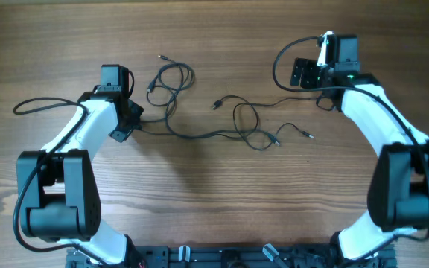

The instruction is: Untangle cables

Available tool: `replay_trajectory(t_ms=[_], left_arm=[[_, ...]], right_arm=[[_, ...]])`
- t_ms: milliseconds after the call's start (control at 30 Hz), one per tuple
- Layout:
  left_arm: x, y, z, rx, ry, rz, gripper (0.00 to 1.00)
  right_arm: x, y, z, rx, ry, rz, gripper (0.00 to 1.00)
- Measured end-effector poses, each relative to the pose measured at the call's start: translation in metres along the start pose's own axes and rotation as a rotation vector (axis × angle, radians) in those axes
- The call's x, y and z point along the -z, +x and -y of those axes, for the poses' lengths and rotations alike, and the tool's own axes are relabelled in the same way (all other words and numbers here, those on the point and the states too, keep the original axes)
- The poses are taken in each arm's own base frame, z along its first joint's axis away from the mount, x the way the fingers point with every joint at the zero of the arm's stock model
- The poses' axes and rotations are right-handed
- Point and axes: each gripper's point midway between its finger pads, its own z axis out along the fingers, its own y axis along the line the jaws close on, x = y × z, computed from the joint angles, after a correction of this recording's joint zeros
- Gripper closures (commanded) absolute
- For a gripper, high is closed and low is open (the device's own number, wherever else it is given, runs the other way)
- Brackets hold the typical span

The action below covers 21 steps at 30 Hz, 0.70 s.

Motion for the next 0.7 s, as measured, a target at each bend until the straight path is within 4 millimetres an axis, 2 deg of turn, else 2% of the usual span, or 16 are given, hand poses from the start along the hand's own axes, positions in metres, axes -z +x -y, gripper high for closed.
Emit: replay_trajectory(t_ms=[100, 133, 200, 267, 367, 433, 467, 567, 633, 667, 700], left_arm=[[0.0, 0.0, 0.0, 0.0, -0.001, 0.0, 0.89], [0.0, 0.0, 0.0, 0.0, 0.0, 0.0, 0.89], [0.0, 0.0, 0.0, 0.0, 0.0, -0.001, 0.89], [0.0, 0.002, 0.001, 0.0, 0.006, -0.009, 0.9], [0.0, 0.004, 0.002, 0.0, 0.014, -0.023, 0.89], [0.0, 0.005, 0.003, 0.0, 0.017, -0.027, 0.89], [0.0, 0.005, 0.003, 0.0, 0.018, -0.028, 0.89], [0.0, 0.005, 0.003, 0.0, 0.019, -0.028, 0.89], [0.0, 0.005, 0.003, 0.0, 0.019, -0.029, 0.89], [0.0, 0.005, 0.003, 0.0, 0.019, -0.029, 0.9], [0.0, 0.005, 0.004, 0.0, 0.02, -0.028, 0.9]], right_arm=[[-0.014, 0.012, 0.023, -0.049, 0.102, -0.031, 0.56], [-0.014, 0.011, 0.028, -0.052, 0.115, -0.031, 0.54], [-0.014, 0.015, 0.03, -0.064, 0.128, -0.045, 0.0], [-0.013, 0.02, 0.031, -0.066, 0.136, -0.064, 0.0], [0.012, 0.02, 0.033, -0.065, 0.145, -0.081, 0.0], [0.035, 0.001, 0.04, -0.068, 0.189, -0.009, 0.0], [0.04, -0.008, 0.045, -0.057, 0.221, 0.028, 0.0], [0.031, -0.03, 0.049, 0.009, 0.246, 0.117, 0.0], [0.01, -0.017, 0.048, 0.061, 0.228, 0.067, 0.0], [-0.004, -0.004, 0.042, 0.082, 0.185, 0.018, 0.06], [-0.014, 0.009, 0.037, 0.098, 0.143, -0.027, 0.35]])
